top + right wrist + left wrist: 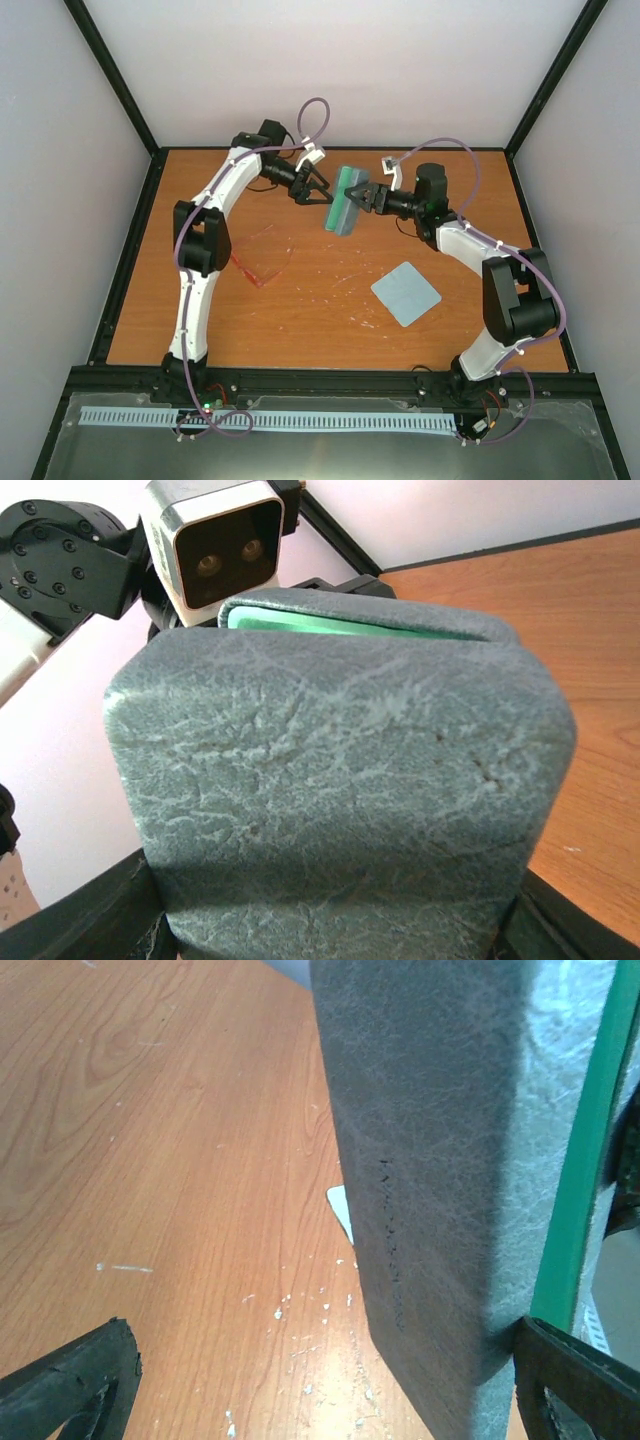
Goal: Organize the sunglasses
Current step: Open the sunglasses case.
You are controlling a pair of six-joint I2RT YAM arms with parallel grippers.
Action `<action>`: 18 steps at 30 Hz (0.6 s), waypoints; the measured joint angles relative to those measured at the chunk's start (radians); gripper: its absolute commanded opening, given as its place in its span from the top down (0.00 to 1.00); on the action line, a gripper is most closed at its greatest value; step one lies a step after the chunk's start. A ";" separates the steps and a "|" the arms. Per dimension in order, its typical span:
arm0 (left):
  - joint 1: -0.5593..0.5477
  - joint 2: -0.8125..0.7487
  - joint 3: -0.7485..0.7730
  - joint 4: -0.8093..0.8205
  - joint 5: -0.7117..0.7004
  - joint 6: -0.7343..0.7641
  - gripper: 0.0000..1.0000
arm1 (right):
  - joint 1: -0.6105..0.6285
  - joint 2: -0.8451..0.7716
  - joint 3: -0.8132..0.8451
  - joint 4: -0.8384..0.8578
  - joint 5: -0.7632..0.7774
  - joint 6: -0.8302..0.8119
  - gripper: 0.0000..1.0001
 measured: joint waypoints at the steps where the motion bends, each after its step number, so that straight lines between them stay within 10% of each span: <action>1: 0.000 0.003 0.000 0.003 -0.008 0.000 0.00 | 0.000 0.000 -0.003 -0.004 0.005 -0.001 0.97; 18: 0.040 0.142 0.002 0.195 -0.302 0.019 0.01 | 0.092 -0.126 -0.005 -0.015 -0.162 -0.013 0.97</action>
